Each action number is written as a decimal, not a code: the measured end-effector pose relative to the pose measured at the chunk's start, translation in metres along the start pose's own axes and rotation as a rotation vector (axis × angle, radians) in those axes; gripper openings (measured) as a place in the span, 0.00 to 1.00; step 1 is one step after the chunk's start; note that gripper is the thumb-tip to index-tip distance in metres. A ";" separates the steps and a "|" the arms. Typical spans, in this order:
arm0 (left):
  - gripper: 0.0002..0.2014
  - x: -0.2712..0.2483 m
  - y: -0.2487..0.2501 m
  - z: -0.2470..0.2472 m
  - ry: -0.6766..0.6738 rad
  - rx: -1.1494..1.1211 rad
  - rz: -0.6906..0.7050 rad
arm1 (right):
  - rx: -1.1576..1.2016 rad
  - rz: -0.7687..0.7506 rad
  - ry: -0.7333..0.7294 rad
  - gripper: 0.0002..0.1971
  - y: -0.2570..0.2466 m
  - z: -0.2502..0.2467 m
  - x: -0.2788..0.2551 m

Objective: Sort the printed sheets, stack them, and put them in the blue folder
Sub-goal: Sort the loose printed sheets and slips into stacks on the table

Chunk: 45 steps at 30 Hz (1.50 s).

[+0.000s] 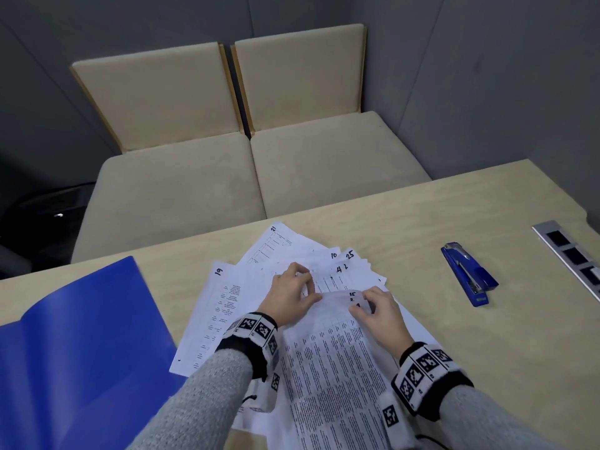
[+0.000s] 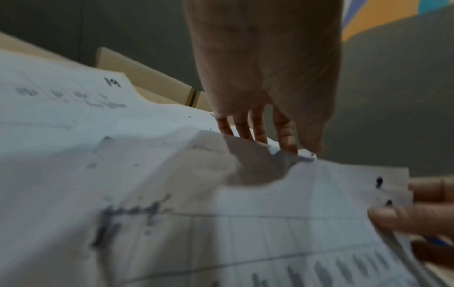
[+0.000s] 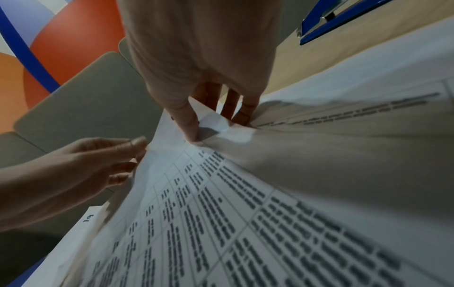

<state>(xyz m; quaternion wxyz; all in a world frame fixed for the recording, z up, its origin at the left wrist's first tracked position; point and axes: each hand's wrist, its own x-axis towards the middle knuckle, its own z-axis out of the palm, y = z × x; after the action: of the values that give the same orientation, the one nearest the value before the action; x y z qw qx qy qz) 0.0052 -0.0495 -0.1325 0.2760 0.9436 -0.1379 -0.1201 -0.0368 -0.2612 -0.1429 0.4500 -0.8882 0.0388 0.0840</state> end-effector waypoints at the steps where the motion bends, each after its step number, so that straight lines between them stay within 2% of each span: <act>1: 0.12 0.002 0.002 -0.001 0.005 -0.069 -0.039 | -0.007 -0.007 0.005 0.13 -0.001 0.000 -0.002; 3: 0.14 0.003 0.005 -0.003 0.058 -0.154 -0.061 | -0.010 -0.021 0.028 0.18 0.000 0.000 -0.006; 5: 0.13 0.002 0.009 -0.005 0.110 -0.112 -0.007 | -0.026 -0.031 0.030 0.19 0.001 -0.003 -0.011; 9: 0.02 -0.004 0.016 -0.005 0.170 0.060 0.135 | -0.048 -0.048 0.014 0.18 0.002 -0.004 -0.016; 13: 0.14 -0.011 0.016 0.001 0.200 0.171 0.225 | -0.037 -0.052 0.004 0.11 0.003 -0.002 -0.015; 15: 0.15 -0.014 0.014 0.002 0.184 0.239 0.288 | -0.036 -0.053 0.003 0.11 0.003 -0.002 -0.016; 17: 0.12 -0.017 0.013 0.002 0.167 0.301 0.324 | -0.039 -0.047 0.004 0.11 0.002 -0.002 -0.017; 20: 0.02 -0.018 0.009 -0.001 0.192 0.266 0.311 | -0.038 -0.038 0.012 0.11 0.001 -0.003 -0.017; 24: 0.03 -0.019 0.011 0.002 0.198 0.212 0.286 | -0.023 -0.026 0.022 0.11 0.000 -0.002 -0.018; 25: 0.03 -0.019 0.013 0.000 0.177 0.149 0.257 | -0.022 -0.024 0.024 0.09 0.000 -0.002 -0.018; 27: 0.03 -0.016 0.014 -0.008 0.126 0.047 0.110 | -0.019 -0.025 0.022 0.08 0.001 -0.004 -0.016; 29: 0.06 -0.009 0.010 -0.022 0.127 0.042 -0.023 | -0.023 -0.014 0.009 0.07 0.002 -0.005 -0.014; 31: 0.07 -0.004 0.008 -0.046 0.182 0.062 -0.058 | -0.029 0.000 -0.022 0.07 0.004 -0.006 -0.012; 33: 0.06 -0.001 0.010 -0.075 0.277 0.166 -0.003 | -0.020 0.010 -0.047 0.06 0.005 -0.006 -0.010; 35: 0.04 -0.006 0.014 -0.108 0.416 0.292 0.069 | 0.000 0.002 -0.048 0.06 0.002 -0.007 -0.013; 37: 0.08 -0.014 0.019 -0.140 0.566 0.349 0.110 | 0.039 -0.001 -0.027 0.07 0.000 -0.010 -0.017; 39: 0.08 -0.022 0.023 -0.170 0.728 0.284 0.116 | 0.099 0.007 -0.022 0.05 -0.003 -0.016 -0.022; 42: 0.06 -0.033 0.028 -0.211 0.970 -0.028 0.134 | 0.358 0.056 -0.084 0.03 -0.014 -0.031 -0.027; 45: 0.12 -0.042 0.039 -0.236 0.961 -0.230 0.109 | 0.545 0.071 -0.161 0.05 -0.033 -0.053 -0.034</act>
<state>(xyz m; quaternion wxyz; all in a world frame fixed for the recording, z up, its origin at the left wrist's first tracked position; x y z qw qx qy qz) 0.0294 0.0477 0.0892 0.4166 0.8471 -0.0299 0.3286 -0.0597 -0.2852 -0.0796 0.6707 -0.7230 0.0554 0.1564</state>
